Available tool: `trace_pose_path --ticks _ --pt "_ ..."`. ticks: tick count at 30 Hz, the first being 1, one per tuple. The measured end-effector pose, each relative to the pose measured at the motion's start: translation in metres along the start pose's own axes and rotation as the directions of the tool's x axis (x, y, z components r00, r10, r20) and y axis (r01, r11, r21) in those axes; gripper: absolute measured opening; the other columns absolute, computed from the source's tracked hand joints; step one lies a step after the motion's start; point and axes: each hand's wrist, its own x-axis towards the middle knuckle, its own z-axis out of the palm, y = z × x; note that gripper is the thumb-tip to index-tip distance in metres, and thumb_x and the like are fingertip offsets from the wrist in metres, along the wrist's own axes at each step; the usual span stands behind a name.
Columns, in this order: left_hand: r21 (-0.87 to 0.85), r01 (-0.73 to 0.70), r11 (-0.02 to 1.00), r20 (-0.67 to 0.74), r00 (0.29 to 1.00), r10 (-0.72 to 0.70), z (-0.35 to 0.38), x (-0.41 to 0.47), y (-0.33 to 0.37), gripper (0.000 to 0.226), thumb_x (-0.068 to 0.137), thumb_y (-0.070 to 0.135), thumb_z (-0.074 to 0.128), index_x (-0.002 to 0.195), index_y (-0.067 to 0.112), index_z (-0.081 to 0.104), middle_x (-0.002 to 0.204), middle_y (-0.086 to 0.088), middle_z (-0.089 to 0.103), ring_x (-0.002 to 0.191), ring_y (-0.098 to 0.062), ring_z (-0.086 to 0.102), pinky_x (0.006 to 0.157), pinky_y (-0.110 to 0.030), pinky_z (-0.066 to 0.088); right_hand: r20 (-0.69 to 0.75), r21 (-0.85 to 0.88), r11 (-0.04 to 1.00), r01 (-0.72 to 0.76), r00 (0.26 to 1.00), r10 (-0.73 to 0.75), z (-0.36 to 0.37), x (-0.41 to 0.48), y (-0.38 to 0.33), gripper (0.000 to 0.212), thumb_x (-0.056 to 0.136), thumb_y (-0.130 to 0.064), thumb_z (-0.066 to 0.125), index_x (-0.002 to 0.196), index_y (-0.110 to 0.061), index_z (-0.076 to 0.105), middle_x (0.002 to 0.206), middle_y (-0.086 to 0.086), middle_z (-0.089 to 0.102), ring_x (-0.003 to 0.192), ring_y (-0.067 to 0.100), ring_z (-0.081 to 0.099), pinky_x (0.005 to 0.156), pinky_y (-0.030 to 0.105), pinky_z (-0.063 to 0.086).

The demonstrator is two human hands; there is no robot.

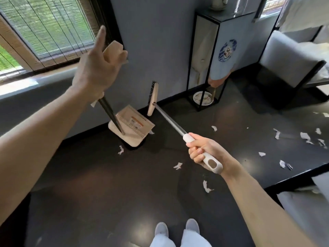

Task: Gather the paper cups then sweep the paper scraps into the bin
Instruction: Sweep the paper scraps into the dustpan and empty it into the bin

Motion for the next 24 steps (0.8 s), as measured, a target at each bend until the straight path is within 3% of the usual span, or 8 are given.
trace_pose_path --ticks 4,8,11,13,15,19,22,24 --pt "-0.115 0.105 0.988 0.172 0.982 -0.084 0.049 -0.013 -0.008 0.078 0.091 0.027 0.062 0.150 0.045 0.014 0.139 -0.002 0.052 0.110 -0.021 0.059 0.094 -0.039 0.050 -0.094 -0.036 0.999 -0.026 0.995 0.022 -0.028 -0.013 0.002 0.050 0.096 0.002 0.045 0.140 -0.020 0.036 0.048 0.000 0.046 0.033 0.003 0.040 0.029 0.014 0.034" --pt "-0.192 0.230 0.954 0.301 0.939 -0.165 0.117 -0.026 -0.005 0.069 0.094 0.024 0.057 0.149 0.046 0.020 0.143 0.011 0.047 0.116 -0.020 0.057 0.103 -0.039 0.045 -0.227 0.013 0.999 -0.042 0.973 0.044 -0.064 -0.026 0.014 0.051 0.096 0.003 0.042 0.140 -0.021 0.034 0.047 0.001 0.046 0.033 0.003 0.040 0.028 0.014 0.033" --pt "-0.242 0.239 0.940 0.399 0.908 -0.128 0.171 -0.032 0.014 0.070 0.094 0.021 0.057 0.148 0.046 0.019 0.142 0.009 0.048 0.107 -0.019 0.062 0.096 -0.036 0.050 -0.300 0.094 0.995 -0.035 0.952 0.062 -0.093 -0.033 0.022 0.042 0.097 0.003 0.039 0.132 -0.019 0.038 0.046 0.000 0.045 0.033 0.002 0.039 0.028 0.014 0.031" --pt "-0.287 0.251 0.924 0.461 0.882 -0.097 0.208 -0.035 0.039 0.070 0.094 0.019 0.056 0.147 0.048 0.022 0.143 0.011 0.046 0.074 -0.004 0.066 0.069 -0.022 0.055 -0.330 0.158 0.987 -0.033 0.940 0.084 -0.116 -0.035 0.018 0.031 0.098 0.000 0.038 0.125 -0.016 0.040 0.045 -0.001 0.045 0.033 0.001 0.037 0.027 0.013 0.031" --pt "-0.322 0.258 0.911 0.527 0.848 -0.054 0.246 -0.036 0.069 0.069 0.093 0.016 0.055 0.147 0.047 0.024 0.144 0.010 0.044 0.049 0.001 0.058 0.049 -0.016 0.049 -0.388 0.185 0.983 -0.016 0.917 0.088 -0.141 -0.036 0.005 0.031 0.099 -0.001 0.039 0.125 -0.017 0.038 0.043 0.000 0.048 0.033 0.002 0.039 0.027 0.013 0.032" --pt "-0.399 0.224 0.889 0.639 0.763 0.095 0.322 -0.025 0.149 0.071 0.091 0.011 0.054 0.148 0.043 0.026 0.138 0.009 0.050 0.049 0.000 0.057 0.049 -0.017 0.049 -0.481 0.217 0.974 0.056 0.875 0.057 -0.204 -0.037 -0.041 0.016 0.097 0.001 0.039 0.103 -0.011 0.047 0.044 0.000 0.049 0.035 0.001 0.039 0.028 0.012 0.030" --pt "-0.444 0.195 0.875 0.667 0.724 0.177 0.370 -0.011 0.215 0.072 0.089 0.009 0.053 0.149 0.040 0.028 0.136 0.003 0.053 0.067 -0.010 0.065 0.066 -0.028 0.057 -0.503 0.247 0.959 0.137 0.864 0.006 -0.249 -0.041 -0.077 0.018 0.094 0.004 0.039 0.092 -0.011 0.048 0.043 -0.001 0.047 0.035 0.000 0.039 0.029 0.012 0.030" --pt "-0.453 0.177 0.874 0.679 0.704 0.209 0.399 0.001 0.253 0.073 0.088 0.008 0.052 0.148 0.041 0.028 0.132 0.001 0.055 0.053 -0.003 0.059 0.055 -0.024 0.053 -0.546 0.249 0.951 0.185 0.838 -0.020 -0.274 -0.041 -0.097 0.020 0.093 0.005 0.041 0.087 -0.012 0.049 0.044 -0.001 0.047 0.035 0.001 0.038 0.030 0.013 0.030"
